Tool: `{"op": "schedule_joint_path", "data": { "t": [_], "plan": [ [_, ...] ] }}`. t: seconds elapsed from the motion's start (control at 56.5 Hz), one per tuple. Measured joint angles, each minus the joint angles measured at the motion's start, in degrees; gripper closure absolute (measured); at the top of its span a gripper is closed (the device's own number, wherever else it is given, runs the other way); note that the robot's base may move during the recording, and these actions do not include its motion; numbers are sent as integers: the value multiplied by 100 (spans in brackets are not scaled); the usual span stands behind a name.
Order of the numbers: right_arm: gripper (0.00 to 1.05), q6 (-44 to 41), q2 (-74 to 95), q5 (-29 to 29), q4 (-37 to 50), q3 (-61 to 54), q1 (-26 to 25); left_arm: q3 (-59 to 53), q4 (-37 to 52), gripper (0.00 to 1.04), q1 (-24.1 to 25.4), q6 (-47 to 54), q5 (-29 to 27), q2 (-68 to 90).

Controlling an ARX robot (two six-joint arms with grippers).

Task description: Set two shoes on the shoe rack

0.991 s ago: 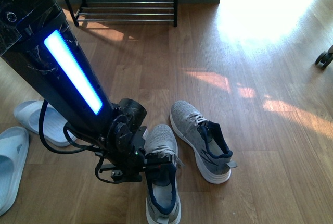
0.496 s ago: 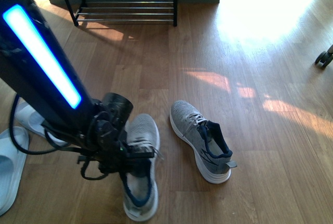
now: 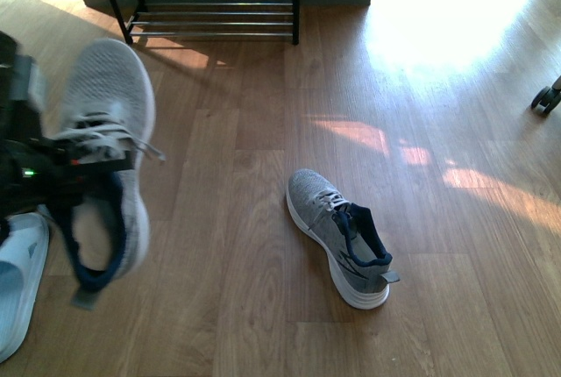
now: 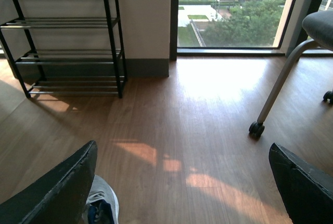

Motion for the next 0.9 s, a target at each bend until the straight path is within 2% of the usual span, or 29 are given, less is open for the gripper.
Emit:
{"op": "schedule_joint_path", "data": {
  "t": [0.089, 0.159, 0.248, 0.372, 0.443, 0.903],
  "plan": [
    [9, 0, 0, 0, 0, 0, 0, -1097, 24, 102, 140, 275, -640, -1644],
    [9, 0, -2, 0, 0, 0, 0, -1690, -310, 102, 214, 479, -999, -2872],
    [9, 0, 0, 0, 0, 0, 0, -2100, -892, 102, 243, 579, -1191, -4070],
    [9, 0, 0, 0, 0, 0, 0, -2588, -2216, 102, 116, 804, -1611, -6177],
    [9, 0, -2, 0, 0, 0, 0, -2732, -2509, 102, 72, 896, -1650, -7003],
    [9, 0, -2, 13, 0, 2, 0, -2743, -2531, 102, 33, 1008, -1589, -7276]
  ]
}}
